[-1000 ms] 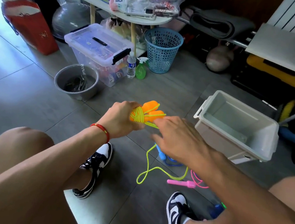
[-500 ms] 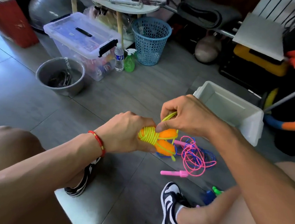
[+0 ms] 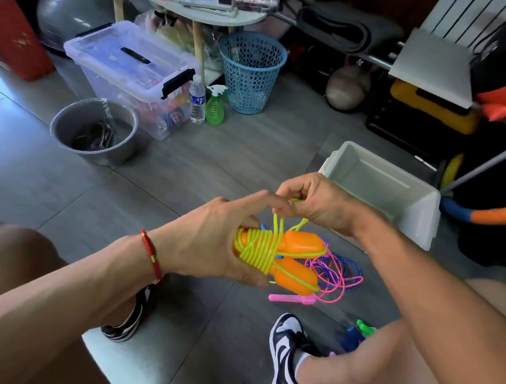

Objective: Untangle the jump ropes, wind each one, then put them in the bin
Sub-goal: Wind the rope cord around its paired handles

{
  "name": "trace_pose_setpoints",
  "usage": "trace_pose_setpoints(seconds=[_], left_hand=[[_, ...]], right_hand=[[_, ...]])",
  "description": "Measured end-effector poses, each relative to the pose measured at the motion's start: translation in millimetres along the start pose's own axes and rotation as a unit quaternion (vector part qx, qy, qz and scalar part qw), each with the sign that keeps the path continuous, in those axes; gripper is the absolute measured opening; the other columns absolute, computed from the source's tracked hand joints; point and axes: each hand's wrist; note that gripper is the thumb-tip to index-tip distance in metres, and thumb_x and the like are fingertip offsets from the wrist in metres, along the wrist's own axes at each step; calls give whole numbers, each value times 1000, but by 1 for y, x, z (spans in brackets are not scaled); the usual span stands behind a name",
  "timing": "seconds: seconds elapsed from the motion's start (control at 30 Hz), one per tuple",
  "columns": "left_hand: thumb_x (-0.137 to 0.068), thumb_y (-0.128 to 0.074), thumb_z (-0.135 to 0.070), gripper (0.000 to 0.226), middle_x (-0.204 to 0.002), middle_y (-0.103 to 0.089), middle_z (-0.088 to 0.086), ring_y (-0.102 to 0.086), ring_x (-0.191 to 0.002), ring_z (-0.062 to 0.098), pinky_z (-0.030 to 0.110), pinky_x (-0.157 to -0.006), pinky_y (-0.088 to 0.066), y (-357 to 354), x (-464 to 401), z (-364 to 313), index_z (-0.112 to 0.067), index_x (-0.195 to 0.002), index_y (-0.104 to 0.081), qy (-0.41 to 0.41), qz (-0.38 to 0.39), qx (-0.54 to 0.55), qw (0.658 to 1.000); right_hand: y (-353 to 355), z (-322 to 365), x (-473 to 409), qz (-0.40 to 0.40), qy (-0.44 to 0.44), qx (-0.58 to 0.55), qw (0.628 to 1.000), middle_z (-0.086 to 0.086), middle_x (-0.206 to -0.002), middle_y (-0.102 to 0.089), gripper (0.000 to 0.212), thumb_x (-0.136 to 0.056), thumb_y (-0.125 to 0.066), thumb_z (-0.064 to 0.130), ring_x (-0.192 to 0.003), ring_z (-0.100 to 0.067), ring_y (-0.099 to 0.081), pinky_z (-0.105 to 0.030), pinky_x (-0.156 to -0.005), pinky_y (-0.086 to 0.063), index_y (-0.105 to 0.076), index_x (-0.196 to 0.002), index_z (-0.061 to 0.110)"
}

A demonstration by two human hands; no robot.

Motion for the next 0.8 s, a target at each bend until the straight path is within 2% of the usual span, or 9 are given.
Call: trace_pose_setpoints(seconds=[0.07, 0.13, 0.2, 0.23, 0.3, 0.37, 0.43, 0.67, 0.8], left_hand=[[-67, -94, -35, 76, -93, -73, -17, -64, -77, 8, 22, -76, -52, 4, 3, 1, -35, -134, -58, -8, -8, 70, 997], [-70, -93, -23, 72, -117, -73, -14, -71, -103, 15, 29, -88, -57, 10, 5, 3, -31, -135, -62, -3, -20, 174, 985], [-73, -89, -19, 65, -103, -75, -8, -71, -80, 21, 30, -68, -57, 14, 4, 7, -30, -133, -65, 16, -56, 265, 963], [-75, -87, -20, 59, -86, -70, -2, -58, -61, 24, 28, -54, -48, 16, 3, 10, -30, -130, -68, 34, -84, 305, 948], [-76, -86, -27, 50, -72, -54, 14, -38, -53, 22, 28, -49, -31, 18, 0, 19, -25, -124, -72, 87, -151, 345, 922], [-78, -85, -27, 38, -71, -47, 15, -34, -55, 24, 30, -49, -27, 20, -4, 30, -19, -113, -76, 126, -206, 333, 912], [-79, -86, -24, 28, -69, -45, 12, -34, -57, 25, 31, -50, -27, 20, -8, 40, -15, -104, -77, 151, -242, 329, 900], [-56, -83, -62, 56, -66, -60, -13, -50, -56, 11, 32, -60, -45, 11, -11, 69, -29, -100, -73, 264, -277, 160, 910], [-65, -89, -50, 48, -80, -67, -13, -58, -65, 5, 24, -64, -47, 10, -15, 68, -29, -102, -66, 287, -274, 63, 916]], right_hand=[[-3, -3, 1, 11, 0, -31, 999, 8, -66, -69, 16, -86, -74, 24, -61, 1, -56, -16, -58, -43, -73, -73, 15], [-8, -4, 1, 8, 0, -49, 999, 6, -60, -62, 23, -84, -76, 15, -54, 2, -51, -15, -52, -41, -67, -67, 2], [-16, -2, 0, -5, 17, -53, 998, 5, -56, -53, 23, -80, -69, 12, -52, -3, -46, -20, -53, -40, -62, -58, 6], [-21, -2, -2, -14, 25, -43, 999, 5, -55, -51, 28, -84, -68, 18, -53, -8, -44, -23, -56, -39, -63, -57, 15], [-31, 3, -3, -46, -2, -30, 998, 10, -50, -45, 45, -102, -57, 32, -49, -6, -39, -18, -55, -36, -64, -62, 11], [-40, 7, -2, -75, -27, 10, 997, 15, -45, -37, 53, -107, -41, 39, -44, -1, -34, -12, -50, -31, -67, -78, 3], [-52, 8, -1, -84, -21, 28, 996, 15, -49, -41, 35, -109, -43, 32, -48, -1, -37, -15, -52, -35, -65, -91, 12], [-71, 18, 1, -161, -8, 171, 972, 5, -62, -62, 30, -105, -43, 25, -58, -5, -53, -22, -60, -41, -60, -80, 22], [-80, 24, 2, -204, -35, 151, 967, 12, -55, -55, 33, -104, -45, 25, -58, -6, -50, -26, -59, -39, -65, -78, 22]])
Point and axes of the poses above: each hand's wrist, its own x-axis away from the middle knuckle, its own y-axis out of the back of the hand, z = x × y
